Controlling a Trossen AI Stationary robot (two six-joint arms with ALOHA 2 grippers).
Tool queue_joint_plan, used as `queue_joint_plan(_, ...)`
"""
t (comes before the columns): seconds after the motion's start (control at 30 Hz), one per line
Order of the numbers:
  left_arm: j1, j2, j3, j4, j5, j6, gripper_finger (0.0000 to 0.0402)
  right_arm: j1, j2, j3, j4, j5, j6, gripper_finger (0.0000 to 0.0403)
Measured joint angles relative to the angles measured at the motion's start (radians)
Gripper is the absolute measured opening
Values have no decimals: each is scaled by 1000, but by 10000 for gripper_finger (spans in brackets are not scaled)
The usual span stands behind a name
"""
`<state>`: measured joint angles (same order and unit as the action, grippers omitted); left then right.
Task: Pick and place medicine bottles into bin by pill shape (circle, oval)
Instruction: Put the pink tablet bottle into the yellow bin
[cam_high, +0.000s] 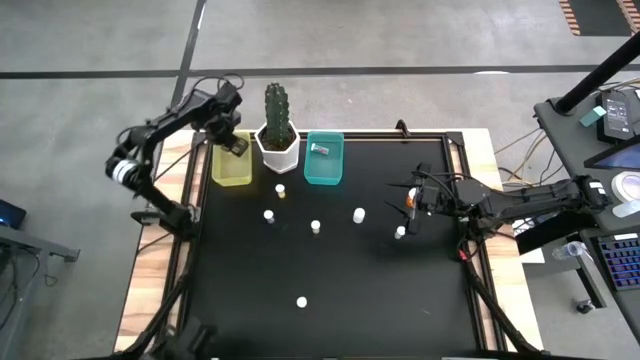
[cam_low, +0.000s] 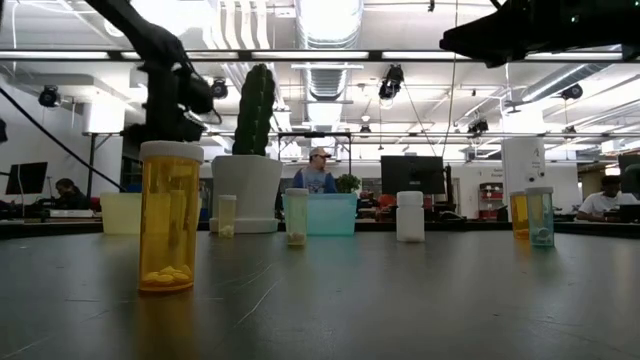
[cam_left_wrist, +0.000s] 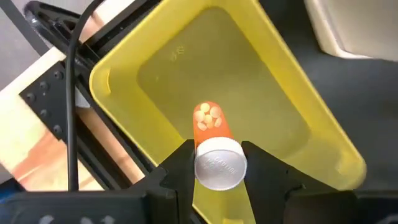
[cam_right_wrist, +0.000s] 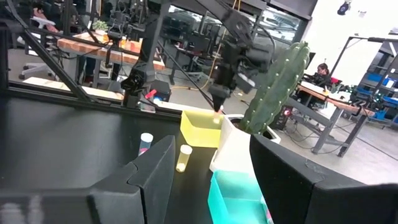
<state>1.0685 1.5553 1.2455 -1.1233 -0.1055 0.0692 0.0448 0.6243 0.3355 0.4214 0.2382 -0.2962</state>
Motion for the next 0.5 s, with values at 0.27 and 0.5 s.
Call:
queue_joint_plan(0.27, 31, 114, 33, 81, -2, 29, 97, 0, 0, 0, -7, 0, 9, 201)
queue_joint_plan(0.5, 38, 146, 30, 121, -1, 31, 97, 0, 0, 0, -24, 0, 16, 201)
